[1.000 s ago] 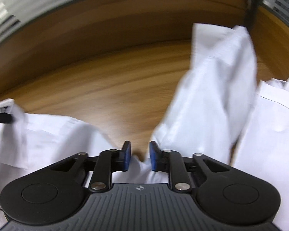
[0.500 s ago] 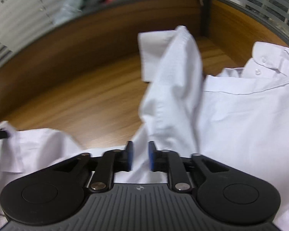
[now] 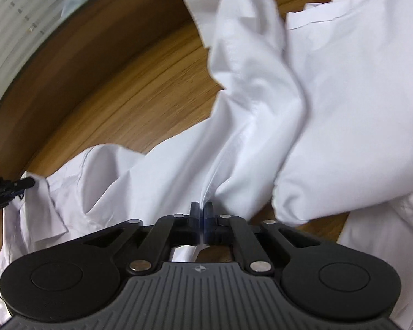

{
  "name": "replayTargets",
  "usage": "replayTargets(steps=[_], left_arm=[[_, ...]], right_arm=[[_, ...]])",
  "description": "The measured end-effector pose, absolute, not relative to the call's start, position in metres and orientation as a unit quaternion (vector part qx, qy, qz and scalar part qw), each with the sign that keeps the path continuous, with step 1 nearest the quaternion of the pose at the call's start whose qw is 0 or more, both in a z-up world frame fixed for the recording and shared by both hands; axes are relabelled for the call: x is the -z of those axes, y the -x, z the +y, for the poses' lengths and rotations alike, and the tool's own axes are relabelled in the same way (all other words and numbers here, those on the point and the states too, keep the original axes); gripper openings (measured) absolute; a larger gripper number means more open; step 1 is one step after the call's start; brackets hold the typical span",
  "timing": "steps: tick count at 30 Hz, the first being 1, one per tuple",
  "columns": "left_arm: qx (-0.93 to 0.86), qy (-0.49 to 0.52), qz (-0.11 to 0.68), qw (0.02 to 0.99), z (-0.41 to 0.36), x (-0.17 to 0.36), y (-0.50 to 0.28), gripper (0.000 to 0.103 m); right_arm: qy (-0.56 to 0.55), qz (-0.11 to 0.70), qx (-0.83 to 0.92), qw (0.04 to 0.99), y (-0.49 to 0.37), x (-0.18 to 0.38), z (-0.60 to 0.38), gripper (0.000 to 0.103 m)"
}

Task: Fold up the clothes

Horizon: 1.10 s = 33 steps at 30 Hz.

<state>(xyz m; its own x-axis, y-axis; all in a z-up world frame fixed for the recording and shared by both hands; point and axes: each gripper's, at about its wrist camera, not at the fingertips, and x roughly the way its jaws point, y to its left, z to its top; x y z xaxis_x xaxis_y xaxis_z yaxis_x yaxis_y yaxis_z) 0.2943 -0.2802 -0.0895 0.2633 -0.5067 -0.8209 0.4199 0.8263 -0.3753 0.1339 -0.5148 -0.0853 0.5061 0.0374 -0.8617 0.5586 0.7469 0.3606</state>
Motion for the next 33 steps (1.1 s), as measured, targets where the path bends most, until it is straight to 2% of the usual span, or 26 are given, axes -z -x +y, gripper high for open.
replayTargets(steps=[8,12,14,16,17,18,21,24,27,33], left_arm=[[0.293,0.046,0.537,0.79,-0.283,0.094,-0.304,0.009],[0.297,0.059,0.54,0.785,-0.276,0.087,-0.307,0.012],[0.3,0.062,0.534,0.788,-0.272,0.081,-0.305,0.014],[0.305,0.062,0.532,0.787,-0.268,0.074,-0.301,0.022],[0.308,0.062,0.532,0.786,-0.266,0.07,-0.299,0.023],[0.31,0.06,0.53,0.787,-0.263,0.067,-0.296,0.025],[0.314,0.056,0.529,0.787,-0.251,0.055,-0.285,0.032],[0.318,0.053,0.53,0.784,-0.238,0.045,-0.274,0.037],[0.318,0.053,0.53,0.784,-0.223,0.037,-0.262,0.041],[0.307,0.072,0.537,0.782,-0.204,0.027,-0.242,0.042]], right_arm=[[-0.33,0.459,0.187,0.803,-0.105,0.097,-0.513,0.002],[-0.277,0.454,0.185,0.827,-0.112,0.074,-0.506,0.014],[-0.243,0.442,0.175,0.845,-0.123,0.056,-0.504,0.016],[-0.231,0.439,0.166,0.852,-0.134,0.045,-0.506,0.017],[-0.227,0.436,0.164,0.855,-0.137,0.041,-0.507,0.017],[-0.224,0.433,0.163,0.858,-0.141,0.036,-0.508,0.02],[-0.207,0.423,0.162,0.867,-0.151,0.022,-0.515,0.038],[-0.182,0.414,0.173,0.875,-0.168,0.011,-0.532,0.041],[-0.155,0.405,0.19,0.881,-0.188,0.002,-0.553,0.056],[-0.13,0.403,0.21,0.881,-0.239,0.0,-0.613,0.059]])
